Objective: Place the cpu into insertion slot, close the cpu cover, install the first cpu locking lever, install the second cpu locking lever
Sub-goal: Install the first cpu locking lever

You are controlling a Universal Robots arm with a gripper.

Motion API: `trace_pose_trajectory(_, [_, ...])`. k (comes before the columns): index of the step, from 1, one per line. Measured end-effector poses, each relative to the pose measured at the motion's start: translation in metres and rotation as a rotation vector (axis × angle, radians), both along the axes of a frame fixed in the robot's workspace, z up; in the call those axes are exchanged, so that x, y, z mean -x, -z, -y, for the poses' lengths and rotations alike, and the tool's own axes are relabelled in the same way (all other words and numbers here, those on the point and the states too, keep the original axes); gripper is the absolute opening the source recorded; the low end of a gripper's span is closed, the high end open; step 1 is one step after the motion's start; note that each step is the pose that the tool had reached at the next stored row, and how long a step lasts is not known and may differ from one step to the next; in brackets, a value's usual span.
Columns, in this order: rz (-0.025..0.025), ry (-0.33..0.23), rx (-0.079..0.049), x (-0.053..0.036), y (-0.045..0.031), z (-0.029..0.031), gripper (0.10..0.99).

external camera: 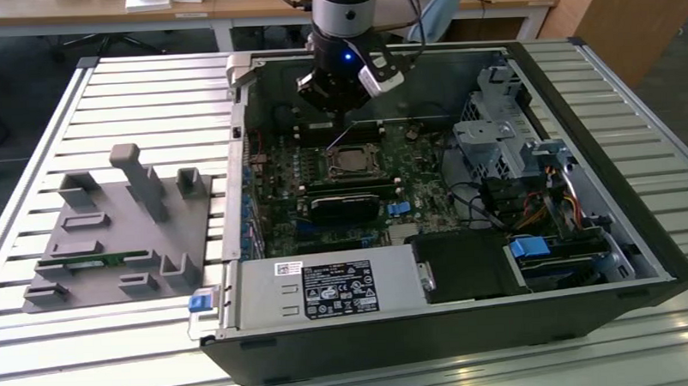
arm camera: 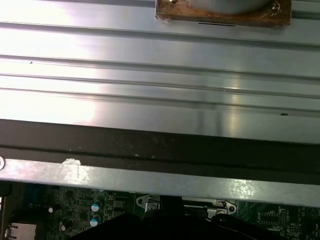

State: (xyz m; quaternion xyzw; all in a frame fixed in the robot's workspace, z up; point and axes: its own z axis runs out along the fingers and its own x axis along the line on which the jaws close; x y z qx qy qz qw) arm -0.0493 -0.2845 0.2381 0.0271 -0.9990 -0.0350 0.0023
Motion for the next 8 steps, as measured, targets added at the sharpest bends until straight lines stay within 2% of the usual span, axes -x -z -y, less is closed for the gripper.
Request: trace_pose_trajectory(8, [0.0001,0.006,0.002,-0.0059,0.0023,0.0000,0.106])
